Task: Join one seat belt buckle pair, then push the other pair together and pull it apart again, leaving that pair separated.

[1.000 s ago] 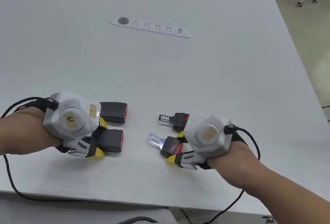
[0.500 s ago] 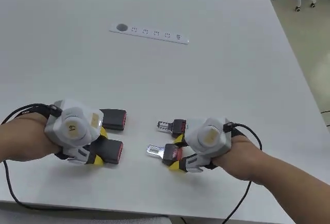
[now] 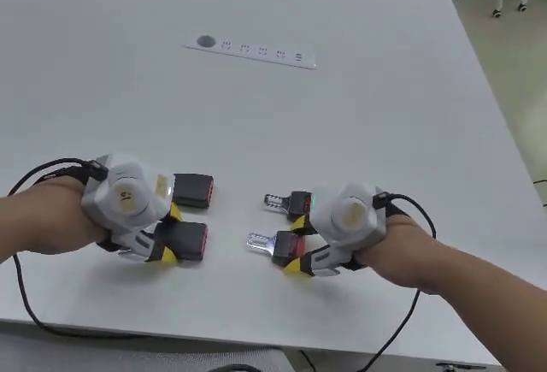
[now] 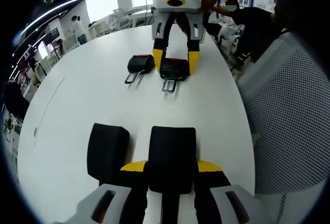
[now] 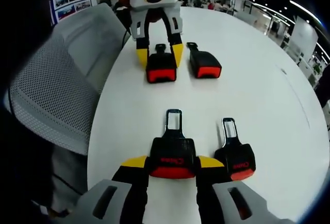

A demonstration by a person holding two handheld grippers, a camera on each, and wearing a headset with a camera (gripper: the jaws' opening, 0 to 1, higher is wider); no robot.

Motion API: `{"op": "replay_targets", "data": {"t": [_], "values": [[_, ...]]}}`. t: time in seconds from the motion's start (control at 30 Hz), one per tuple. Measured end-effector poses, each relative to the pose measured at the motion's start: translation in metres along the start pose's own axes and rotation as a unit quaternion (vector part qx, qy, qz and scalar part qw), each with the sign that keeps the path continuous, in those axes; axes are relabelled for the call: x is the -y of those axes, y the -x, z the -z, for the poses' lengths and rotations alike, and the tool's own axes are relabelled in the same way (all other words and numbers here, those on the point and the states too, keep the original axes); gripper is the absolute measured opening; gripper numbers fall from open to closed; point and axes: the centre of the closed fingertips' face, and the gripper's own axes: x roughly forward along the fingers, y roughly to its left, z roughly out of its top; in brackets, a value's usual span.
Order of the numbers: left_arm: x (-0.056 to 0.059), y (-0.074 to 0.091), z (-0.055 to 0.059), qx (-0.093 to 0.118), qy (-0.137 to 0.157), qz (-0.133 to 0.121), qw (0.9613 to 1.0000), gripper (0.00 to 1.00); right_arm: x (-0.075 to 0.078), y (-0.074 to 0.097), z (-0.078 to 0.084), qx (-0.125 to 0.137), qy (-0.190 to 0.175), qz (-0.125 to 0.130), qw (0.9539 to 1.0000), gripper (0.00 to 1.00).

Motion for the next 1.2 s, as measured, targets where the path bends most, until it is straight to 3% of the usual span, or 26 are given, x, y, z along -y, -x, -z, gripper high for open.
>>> {"op": "replay_targets", "data": {"t": [0.2,0.57,0.93,1.2], "values": [[0.001,0.0,0.001,-0.002,-0.002,0.003,1.0,0.35,-0.002,-0.003,-0.005,-0.014,0.009,0.001,0.9999,0.32],[0.003,0.001,0.0,0.008,0.002,-0.005,1.0,0.35,-0.006,-0.015,-0.027,-0.003,0.014,0.002,0.9999,0.33],[0.003,0.0,0.0,-0.003,-0.001,0.006,1.0,0.35,-0.016,-0.027,-0.046,0.005,0.019,-0.004,0.9998,0.32],[0.004,0.001,-0.002,-0.012,-0.001,0.005,0.9999,0.35,-0.017,-0.033,-0.055,-0.006,0.029,-0.007,0.9995,0.32]]}}
